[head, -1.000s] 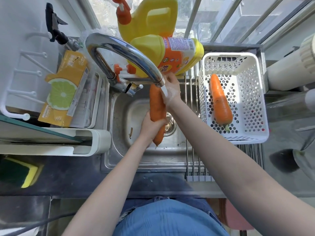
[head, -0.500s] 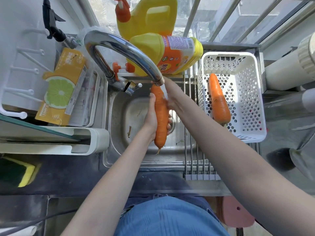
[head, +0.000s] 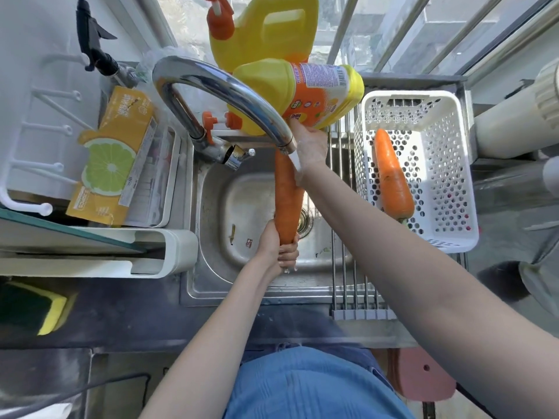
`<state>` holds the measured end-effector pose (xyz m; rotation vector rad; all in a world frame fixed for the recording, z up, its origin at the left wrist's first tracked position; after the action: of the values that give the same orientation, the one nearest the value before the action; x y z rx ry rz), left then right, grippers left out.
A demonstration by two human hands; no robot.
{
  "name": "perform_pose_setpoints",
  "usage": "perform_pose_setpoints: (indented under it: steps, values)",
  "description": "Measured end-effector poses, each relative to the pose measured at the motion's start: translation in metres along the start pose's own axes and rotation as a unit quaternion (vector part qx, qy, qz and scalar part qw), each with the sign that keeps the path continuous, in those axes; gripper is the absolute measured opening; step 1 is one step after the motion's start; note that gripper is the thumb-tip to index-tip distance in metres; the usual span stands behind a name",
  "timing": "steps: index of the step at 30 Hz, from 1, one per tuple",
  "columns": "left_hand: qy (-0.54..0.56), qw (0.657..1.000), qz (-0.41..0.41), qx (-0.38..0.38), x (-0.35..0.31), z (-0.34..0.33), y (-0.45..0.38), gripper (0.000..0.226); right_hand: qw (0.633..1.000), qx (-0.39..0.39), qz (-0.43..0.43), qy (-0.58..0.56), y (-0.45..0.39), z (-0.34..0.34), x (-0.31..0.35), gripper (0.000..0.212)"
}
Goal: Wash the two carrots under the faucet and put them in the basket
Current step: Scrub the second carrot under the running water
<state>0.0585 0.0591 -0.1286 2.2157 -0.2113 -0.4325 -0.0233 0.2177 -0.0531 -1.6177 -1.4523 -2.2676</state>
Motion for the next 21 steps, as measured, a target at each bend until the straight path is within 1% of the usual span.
perform_pose_setpoints:
  steps: [1, 3, 5, 7, 9, 11, 12, 14, 18, 19, 21]
  values:
    - [-0.002, 1.0, -0.004, -0.005, -0.003, 0.001, -0.001, 0.056, 1.0, -0.005, -0.004, -0.006, 0.001, 0.002, 0.001, 0.023]
    - [-0.021, 1.0, -0.018, -0.006, -0.009, 0.005, -0.004, 0.062, 1.0, -0.02, 0.001, -0.019, 0.001, 0.007, 0.003, 0.023]
    - [0.0, 0.999, -0.033, 0.0, -0.01, 0.012, -0.002, 0.065, 0.998, -0.042, 0.001, -0.039, 0.0, 0.015, 0.002, 0.023]
    - [0.032, 0.999, -0.028, 0.01, -0.008, 0.019, 0.002, 0.053, 0.996, -0.078, 0.008, -0.052, 0.0, 0.028, 0.0, 0.026]
    - [0.026, 0.999, -0.028, 0.006, -0.009, 0.025, 0.007, 0.037, 0.993, -0.104, 0.014, -0.062, 0.0, 0.039, -0.004, 0.028]
    - [0.026, 0.999, -0.025, -0.004, -0.011, 0.029, 0.007, 0.026, 0.989, -0.117, 0.005, -0.089, 0.003, 0.046, -0.013, 0.026]
    - [0.038, 0.999, -0.02, -0.014, -0.01, 0.031, 0.006, 0.024, 0.987, -0.123, 0.001, -0.106, 0.004, 0.049, -0.017, 0.023]
    - [0.072, 0.997, -0.006, -0.028, -0.006, 0.032, 0.005, 0.028, 0.98, -0.138, 0.005, -0.145, 0.006, 0.052, -0.022, 0.021]
    - [0.077, 0.996, 0.014, -0.042, -0.005, 0.034, 0.002, 0.04, 0.97, -0.159, 0.023, -0.184, 0.009, 0.052, -0.025, 0.022]
    - [0.092, 0.995, 0.007, -0.049, -0.007, 0.034, 0.001, 0.04, 0.968, -0.164, 0.023, -0.19, 0.01, 0.051, -0.025, 0.024]
    - [0.158, 0.984, -0.039, -0.07, -0.015, 0.033, -0.002, 0.04, 0.961, -0.173, 0.022, -0.216, 0.011, 0.051, -0.025, 0.025]
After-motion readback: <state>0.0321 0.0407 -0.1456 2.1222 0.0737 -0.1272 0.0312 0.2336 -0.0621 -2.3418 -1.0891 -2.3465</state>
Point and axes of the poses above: each hand's wrist, its own y-axis away from the middle knuckle, its own z-axis out of the back of the hand, x = y × z, the point moved 6 cm from there along -y, towards the middle knuckle, and after that the axes turned 14 degrees about x, right-handed, at the moved point
